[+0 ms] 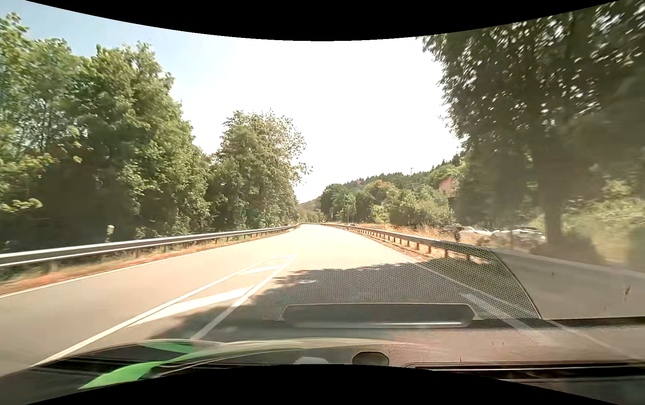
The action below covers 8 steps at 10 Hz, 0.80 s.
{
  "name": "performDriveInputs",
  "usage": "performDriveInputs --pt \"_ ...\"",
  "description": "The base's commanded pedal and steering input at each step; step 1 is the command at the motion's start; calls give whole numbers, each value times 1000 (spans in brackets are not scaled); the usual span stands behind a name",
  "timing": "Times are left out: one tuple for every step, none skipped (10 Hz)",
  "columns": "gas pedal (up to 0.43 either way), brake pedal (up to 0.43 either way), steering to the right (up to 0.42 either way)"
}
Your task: Follow the waypoints while adhering to traffic rules and regulations
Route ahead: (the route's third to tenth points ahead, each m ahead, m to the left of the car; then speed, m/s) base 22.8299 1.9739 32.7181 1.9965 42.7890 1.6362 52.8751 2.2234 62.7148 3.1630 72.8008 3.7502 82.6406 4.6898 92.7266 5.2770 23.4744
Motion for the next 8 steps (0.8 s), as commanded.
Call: performDriveInputs --pt "209 0 -9" --pt "209 0 -9" --pt "209 0 -9" --pt "209 0 -9" --pt "220 0 -9" --pt "240 0 -9" --pt "248 0 -9" --pt "268 0 -9"
